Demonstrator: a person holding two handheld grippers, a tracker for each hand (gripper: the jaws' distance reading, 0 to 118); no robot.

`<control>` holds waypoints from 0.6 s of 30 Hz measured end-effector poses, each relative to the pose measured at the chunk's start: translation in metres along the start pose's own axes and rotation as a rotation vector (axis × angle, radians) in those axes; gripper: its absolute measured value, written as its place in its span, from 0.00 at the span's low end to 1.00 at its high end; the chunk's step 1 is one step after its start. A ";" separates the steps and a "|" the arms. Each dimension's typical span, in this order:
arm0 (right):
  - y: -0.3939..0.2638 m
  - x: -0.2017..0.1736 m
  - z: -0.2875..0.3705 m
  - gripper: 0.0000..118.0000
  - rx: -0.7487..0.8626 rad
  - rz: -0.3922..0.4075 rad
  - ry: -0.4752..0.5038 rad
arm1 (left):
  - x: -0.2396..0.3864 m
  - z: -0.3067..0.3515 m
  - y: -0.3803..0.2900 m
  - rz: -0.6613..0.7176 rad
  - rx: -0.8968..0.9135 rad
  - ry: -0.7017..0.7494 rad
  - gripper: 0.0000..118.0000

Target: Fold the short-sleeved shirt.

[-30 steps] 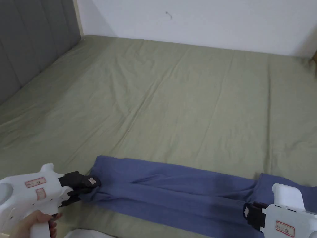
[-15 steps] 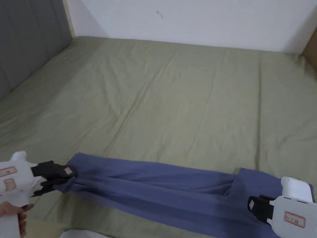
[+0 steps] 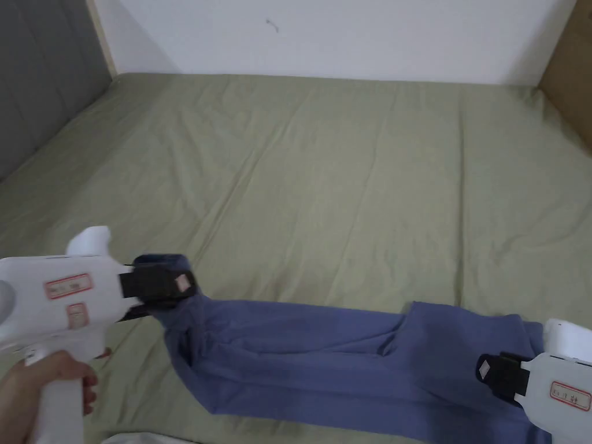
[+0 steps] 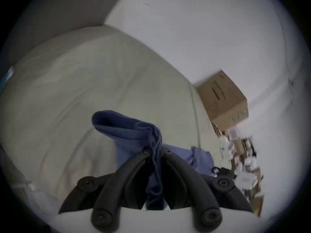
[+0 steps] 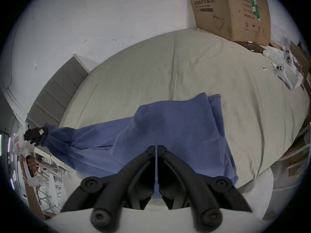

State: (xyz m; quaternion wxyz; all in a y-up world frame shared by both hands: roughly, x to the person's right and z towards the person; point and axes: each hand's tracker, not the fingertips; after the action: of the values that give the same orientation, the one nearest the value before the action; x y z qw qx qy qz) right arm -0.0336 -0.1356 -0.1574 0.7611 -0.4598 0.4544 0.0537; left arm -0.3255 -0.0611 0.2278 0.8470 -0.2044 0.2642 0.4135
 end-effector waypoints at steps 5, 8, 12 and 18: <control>-0.003 0.014 0.004 0.02 0.007 -0.033 0.001 | 0.083 -0.069 -0.035 -0.307 -0.151 -0.063 0.07; -0.006 0.026 0.008 0.02 0.003 -0.052 -0.007 | 0.109 -0.105 -0.063 -0.378 -0.208 -0.094 0.07; -0.012 0.042 0.011 0.02 -0.012 -0.070 -0.034 | 0.117 -0.136 -0.089 -0.362 -0.348 -0.133 0.24; -0.012 0.054 0.014 0.02 0.005 -0.051 -0.041 | 0.106 -0.123 -0.090 -0.274 -0.294 -0.152 0.92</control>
State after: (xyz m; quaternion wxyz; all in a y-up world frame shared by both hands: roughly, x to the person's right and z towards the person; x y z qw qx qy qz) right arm 0.0129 -0.1501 -0.1878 0.7724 -0.4682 0.4271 0.0424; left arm -0.2318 -0.1197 0.0785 0.8738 -0.3278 0.1062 0.3429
